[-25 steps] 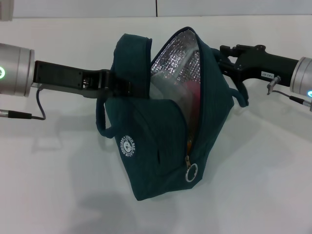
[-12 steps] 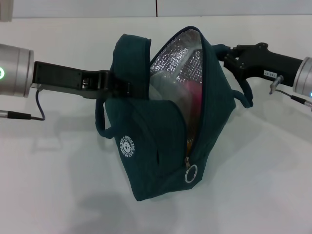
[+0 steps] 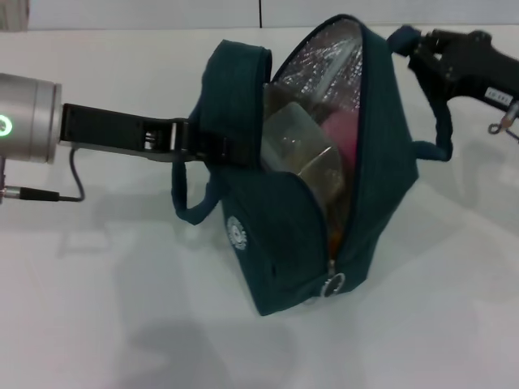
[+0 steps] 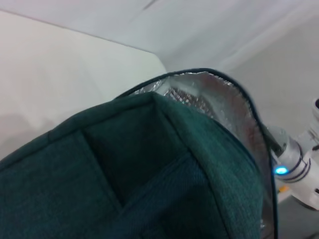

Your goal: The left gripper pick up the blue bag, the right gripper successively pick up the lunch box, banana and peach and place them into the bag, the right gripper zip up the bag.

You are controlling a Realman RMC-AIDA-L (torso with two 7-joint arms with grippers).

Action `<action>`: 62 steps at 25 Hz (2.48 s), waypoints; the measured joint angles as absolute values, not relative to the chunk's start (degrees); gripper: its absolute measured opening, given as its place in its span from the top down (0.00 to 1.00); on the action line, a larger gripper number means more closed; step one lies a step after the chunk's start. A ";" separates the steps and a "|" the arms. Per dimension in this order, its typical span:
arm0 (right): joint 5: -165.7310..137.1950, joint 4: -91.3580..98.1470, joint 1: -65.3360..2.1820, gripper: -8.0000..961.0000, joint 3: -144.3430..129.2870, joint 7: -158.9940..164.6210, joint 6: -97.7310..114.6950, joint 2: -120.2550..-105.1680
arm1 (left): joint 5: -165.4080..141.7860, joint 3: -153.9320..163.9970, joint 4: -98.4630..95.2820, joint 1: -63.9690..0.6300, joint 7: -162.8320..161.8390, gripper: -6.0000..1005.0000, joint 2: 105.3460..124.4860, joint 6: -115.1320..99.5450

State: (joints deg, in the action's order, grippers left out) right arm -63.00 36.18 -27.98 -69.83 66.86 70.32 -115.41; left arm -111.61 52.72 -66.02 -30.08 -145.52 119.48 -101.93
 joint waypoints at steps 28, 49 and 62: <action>-64.14 39.53 -24.50 0.91 -68.37 68.41 74.85 -113.97 | -105.88 56.64 -47.83 -34.12 -133.86 0.93 119.70 -95.45; -66.92 35.02 -22.23 0.40 -68.46 66.79 72.45 -113.48 | -104.67 56.60 -46.52 -32.72 -132.72 0.93 119.70 -93.75; -66.86 34.51 -17.26 0.09 -59.60 59.67 91.24 -114.27 | -103.18 56.60 -46.40 -31.32 -132.62 0.93 119.62 -93.41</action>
